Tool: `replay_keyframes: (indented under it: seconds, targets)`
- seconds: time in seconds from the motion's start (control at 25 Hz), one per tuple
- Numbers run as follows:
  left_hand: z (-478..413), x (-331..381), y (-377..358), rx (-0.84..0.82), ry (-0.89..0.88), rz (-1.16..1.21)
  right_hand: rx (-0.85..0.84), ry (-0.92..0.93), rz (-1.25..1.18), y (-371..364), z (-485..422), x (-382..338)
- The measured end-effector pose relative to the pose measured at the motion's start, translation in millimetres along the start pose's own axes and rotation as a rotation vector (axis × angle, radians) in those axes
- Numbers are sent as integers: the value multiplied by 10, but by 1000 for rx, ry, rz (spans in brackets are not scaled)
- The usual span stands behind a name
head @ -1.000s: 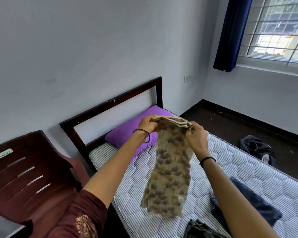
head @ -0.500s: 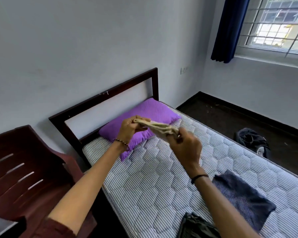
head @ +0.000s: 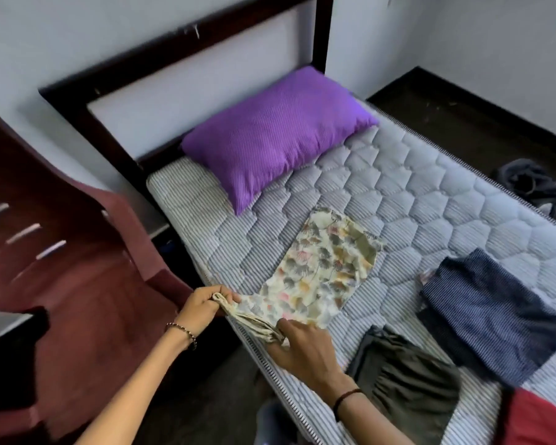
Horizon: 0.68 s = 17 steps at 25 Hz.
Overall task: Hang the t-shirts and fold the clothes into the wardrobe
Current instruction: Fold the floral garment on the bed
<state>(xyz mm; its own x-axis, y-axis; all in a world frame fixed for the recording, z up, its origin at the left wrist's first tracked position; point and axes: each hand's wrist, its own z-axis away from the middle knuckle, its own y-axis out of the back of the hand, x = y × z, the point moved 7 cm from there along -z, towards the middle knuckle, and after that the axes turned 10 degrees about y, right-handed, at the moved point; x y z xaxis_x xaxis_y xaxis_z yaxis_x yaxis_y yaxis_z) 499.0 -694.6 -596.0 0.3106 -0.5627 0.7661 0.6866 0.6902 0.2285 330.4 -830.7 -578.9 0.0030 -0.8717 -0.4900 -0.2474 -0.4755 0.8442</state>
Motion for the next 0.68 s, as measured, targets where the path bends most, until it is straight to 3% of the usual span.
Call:
replay_keyframes:
  seconds: [0.4,0.56,0.68]
  targets:
    - [-180,-984,-46,-3,216,139,-358,-79,-285,-804,251,205]
    - [-297,-1217,-40,129,250,-120,-440,-58,-367,-991,333,187]
    - [-317,-1539,-59,102,465,-94,-495,-61,-418,-1087,393,172]
